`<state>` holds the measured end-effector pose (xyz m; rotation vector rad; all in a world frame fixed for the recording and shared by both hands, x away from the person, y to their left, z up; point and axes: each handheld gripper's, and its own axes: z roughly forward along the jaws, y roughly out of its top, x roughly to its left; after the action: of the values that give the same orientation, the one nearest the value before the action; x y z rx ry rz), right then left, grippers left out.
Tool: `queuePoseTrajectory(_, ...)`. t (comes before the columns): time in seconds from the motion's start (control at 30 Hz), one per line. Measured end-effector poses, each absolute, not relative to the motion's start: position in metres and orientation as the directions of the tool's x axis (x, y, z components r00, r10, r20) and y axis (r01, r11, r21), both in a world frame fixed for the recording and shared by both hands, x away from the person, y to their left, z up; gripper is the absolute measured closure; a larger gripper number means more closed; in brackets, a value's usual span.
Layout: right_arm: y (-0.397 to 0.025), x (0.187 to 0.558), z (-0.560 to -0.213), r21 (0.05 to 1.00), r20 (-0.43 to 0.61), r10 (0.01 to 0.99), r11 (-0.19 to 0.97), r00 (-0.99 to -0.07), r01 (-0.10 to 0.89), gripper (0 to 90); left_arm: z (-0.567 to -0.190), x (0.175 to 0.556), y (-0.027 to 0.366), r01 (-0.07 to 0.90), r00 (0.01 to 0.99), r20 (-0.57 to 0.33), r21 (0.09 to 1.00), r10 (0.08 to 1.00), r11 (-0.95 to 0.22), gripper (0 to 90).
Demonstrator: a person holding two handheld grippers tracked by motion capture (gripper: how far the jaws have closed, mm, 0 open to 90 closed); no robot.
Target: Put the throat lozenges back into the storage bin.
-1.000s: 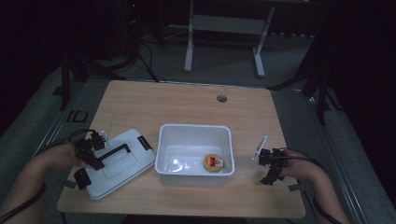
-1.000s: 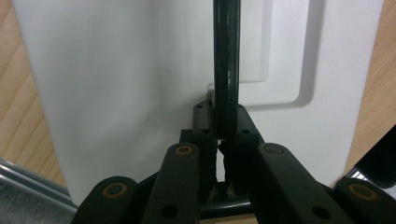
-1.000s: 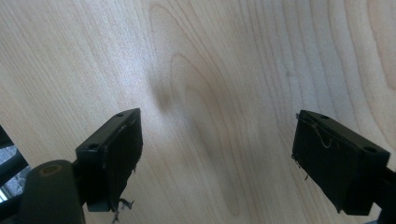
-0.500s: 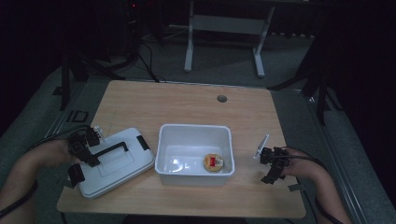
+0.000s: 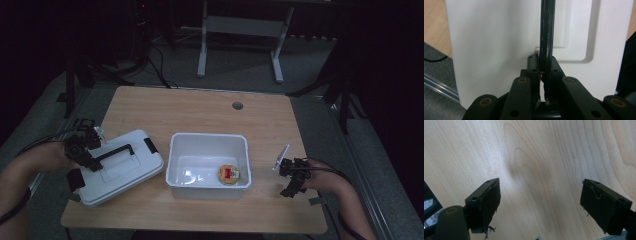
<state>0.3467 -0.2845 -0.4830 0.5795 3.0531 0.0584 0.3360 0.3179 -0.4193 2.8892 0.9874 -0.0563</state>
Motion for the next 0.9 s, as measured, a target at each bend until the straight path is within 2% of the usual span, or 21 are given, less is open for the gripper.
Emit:
queuePoseTrajectory(0.3, -0.285, 0.347, -0.483, 0.045, -0.023, 0.368, 0.929, -0.93, 0.367, 16.2, -0.377, 0.332, 0.323, 0.609, 0.791, -0.016, 0.113, 0.611, -0.785, 83.7)
queuePoseTrajectory(0.4, -0.285, 0.346, -0.483, 0.043, -0.023, 0.368, 0.929, -0.929, 0.367, 16.1, -0.367, 0.33, 0.323, 0.607, 0.79, 0.001, 0.136, 0.613, -0.783, 83.7)
queuePoseTrajectory(0.43, -0.285, 0.346, -0.483, 0.044, -0.022, 0.367, 0.929, -0.93, 0.366, 16.2, -0.355, 0.327, 0.323, 0.593, 0.799, -0.001, 0.175, 0.602, -0.786, 83.7)
queuePoseTrajectory(0.5, -0.286, 0.346, -0.484, 0.041, -0.021, 0.368, 0.929, -0.929, 0.367, 16.2, -0.348, 0.326, 0.32, 0.58, 0.807, 0.006, 0.176, 0.591, -0.795, 83.7)
queuePoseTrajectory(0.67, -0.285, 0.346, -0.482, 0.043, -0.023, 0.369, 0.929, -0.929, 0.367, 16.2, -0.342, 0.328, 0.3, 0.538, 0.838, 0.015, 0.148, 0.546, -0.83, 83.7)
queuePoseTrajectory(0.9, -0.285, 0.346, -0.485, 0.039, -0.018, 0.366, 0.93, -0.931, 0.365, 16.2, -0.342, 0.338, 0.271, 0.484, 0.871, 0.008, 0.153, 0.491, -0.861, 83.7)
